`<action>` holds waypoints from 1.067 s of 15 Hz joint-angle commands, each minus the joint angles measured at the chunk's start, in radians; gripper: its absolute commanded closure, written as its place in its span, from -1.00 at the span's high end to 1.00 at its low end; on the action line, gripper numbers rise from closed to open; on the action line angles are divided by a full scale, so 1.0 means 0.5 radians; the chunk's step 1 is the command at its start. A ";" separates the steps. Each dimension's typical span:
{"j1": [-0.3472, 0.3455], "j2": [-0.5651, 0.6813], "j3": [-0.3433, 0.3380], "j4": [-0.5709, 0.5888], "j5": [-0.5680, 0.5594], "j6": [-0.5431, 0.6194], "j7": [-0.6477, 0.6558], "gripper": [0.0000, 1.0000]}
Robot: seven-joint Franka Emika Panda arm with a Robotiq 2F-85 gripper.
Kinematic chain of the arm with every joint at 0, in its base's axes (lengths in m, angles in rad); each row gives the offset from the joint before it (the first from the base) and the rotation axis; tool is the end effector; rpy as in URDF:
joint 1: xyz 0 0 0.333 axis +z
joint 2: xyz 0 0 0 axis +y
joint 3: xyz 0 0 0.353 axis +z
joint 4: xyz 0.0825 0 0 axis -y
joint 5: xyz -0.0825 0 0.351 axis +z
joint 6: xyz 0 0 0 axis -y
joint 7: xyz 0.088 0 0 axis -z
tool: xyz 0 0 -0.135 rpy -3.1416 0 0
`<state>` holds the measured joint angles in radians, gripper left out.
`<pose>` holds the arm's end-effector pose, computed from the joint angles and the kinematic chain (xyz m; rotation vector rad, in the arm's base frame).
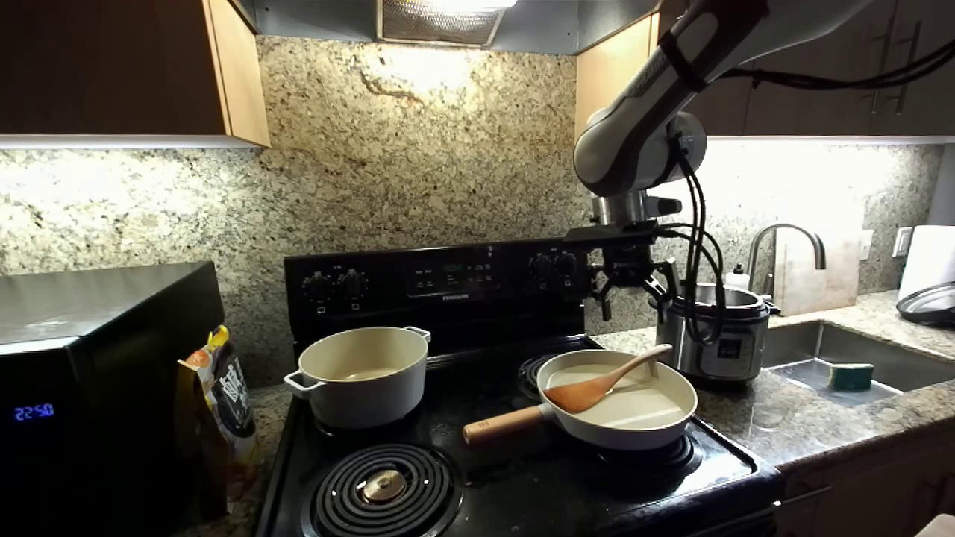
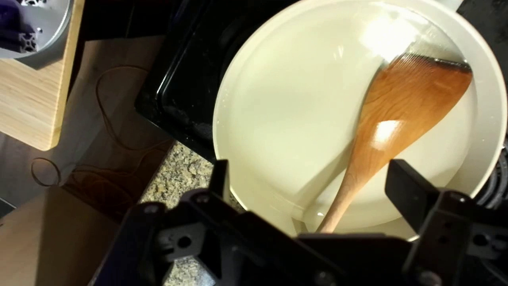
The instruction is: Stir the water in the pan with the spatula
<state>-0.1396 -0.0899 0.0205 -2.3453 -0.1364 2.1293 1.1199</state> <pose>0.4410 -0.0620 0.3894 2.4939 -1.6331 -0.0843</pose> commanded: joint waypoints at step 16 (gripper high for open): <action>-0.056 0.481 -0.426 0.384 0.016 0.173 -0.283 1.00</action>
<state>-0.1531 0.1163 -0.1755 -2.1969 -0.1440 2.1797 1.0553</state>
